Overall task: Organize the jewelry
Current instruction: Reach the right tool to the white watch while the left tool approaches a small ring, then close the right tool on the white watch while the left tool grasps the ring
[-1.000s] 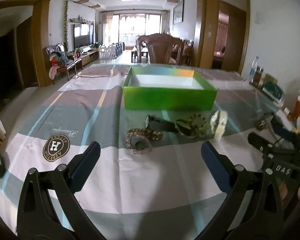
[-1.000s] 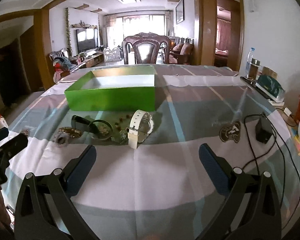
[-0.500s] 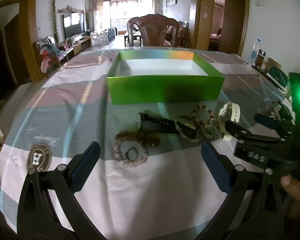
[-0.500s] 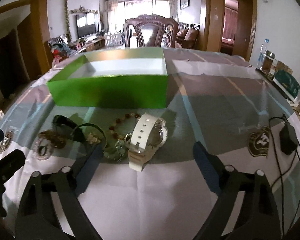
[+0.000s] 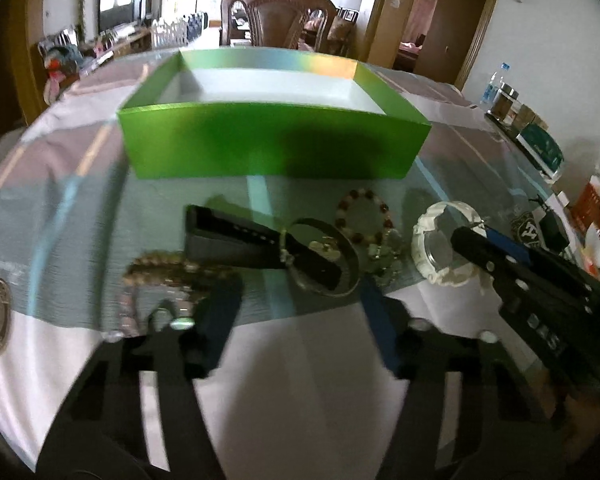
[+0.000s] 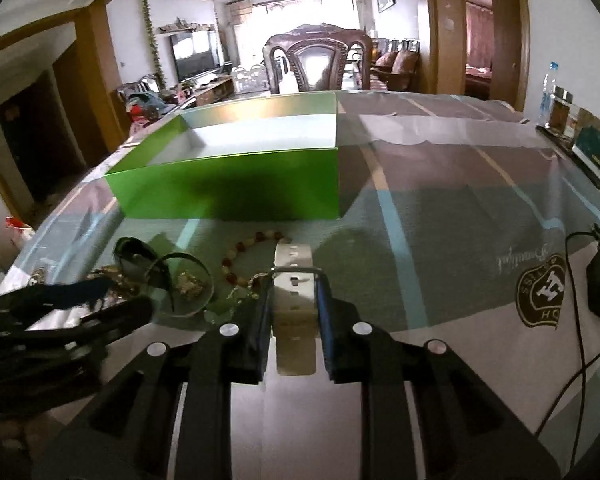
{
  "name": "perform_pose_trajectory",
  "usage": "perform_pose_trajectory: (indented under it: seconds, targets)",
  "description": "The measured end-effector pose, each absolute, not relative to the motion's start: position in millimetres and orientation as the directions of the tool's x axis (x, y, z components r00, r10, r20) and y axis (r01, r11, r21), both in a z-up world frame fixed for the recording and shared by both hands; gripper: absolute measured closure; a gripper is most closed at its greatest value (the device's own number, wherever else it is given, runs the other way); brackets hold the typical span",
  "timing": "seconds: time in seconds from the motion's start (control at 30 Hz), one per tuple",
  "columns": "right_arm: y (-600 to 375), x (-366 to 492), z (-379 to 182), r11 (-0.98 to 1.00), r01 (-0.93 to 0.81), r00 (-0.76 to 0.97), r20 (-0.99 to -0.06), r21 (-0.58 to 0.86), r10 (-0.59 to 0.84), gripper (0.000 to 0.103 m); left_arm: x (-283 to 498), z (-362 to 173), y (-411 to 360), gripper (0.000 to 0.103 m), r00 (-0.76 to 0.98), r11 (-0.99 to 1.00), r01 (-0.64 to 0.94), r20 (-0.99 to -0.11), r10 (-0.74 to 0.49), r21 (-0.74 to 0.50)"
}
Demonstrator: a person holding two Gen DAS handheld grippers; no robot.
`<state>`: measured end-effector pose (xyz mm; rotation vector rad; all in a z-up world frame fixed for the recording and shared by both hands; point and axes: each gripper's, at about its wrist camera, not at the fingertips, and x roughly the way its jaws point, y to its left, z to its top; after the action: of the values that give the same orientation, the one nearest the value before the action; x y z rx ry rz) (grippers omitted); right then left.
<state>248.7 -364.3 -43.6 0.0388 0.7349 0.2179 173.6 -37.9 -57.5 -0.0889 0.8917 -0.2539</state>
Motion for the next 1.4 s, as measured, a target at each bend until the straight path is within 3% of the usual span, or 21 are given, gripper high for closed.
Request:
perform_pose_trajectory:
  seconds: [0.1, 0.17, 0.23, 0.37, 0.7, 0.97, 1.4]
  targets:
    - [-368, 247, -42, 0.975, -0.191, 0.722, -0.656, 0.116, 0.22, 0.081, 178, -62, -39, 0.06, 0.588, 0.962, 0.174, -0.762, -0.272, -0.209]
    - [-369, 247, -41, 0.974, -0.195, 0.722, -0.655, 0.116, 0.222, 0.081, 180, -64, -40, 0.069, 0.583, 0.958, 0.172, -0.76, -0.287, -0.23]
    - [-370, 247, -41, 0.974, -0.197, 0.723, -0.654, 0.115, 0.223, 0.081, 183, -65, -39, 0.085, 0.581, 0.955, 0.161, -0.758, -0.296, -0.25]
    - [-371, 249, -42, 0.973, -0.199, 0.718, -0.658, 0.12, 0.228, 0.081, 181, -60, -38, 0.098, 0.61, 0.948, 0.169, -0.728, -0.315, -0.269]
    - [-374, 236, -26, 0.972, -0.203, 0.75, -0.62, 0.116, 0.231, 0.081, 148, -14, -43, 0.099, 0.706, 0.94, 0.255, -0.62, -0.342, -0.228]
    - [-377, 191, 5, 0.963, -0.238, 0.789, -0.553, 0.124, 0.267, 0.081, 90, 31, -20, 0.099, 0.784, 0.957, 0.231, -0.55, -0.288, -0.173]
    - [-365, 139, 27, 0.954, -0.284, 0.813, -0.502, 0.101, 0.295, 0.081, 27, 46, 22, 0.099, 0.821, 0.972, 0.172, -0.522, -0.232, -0.162]
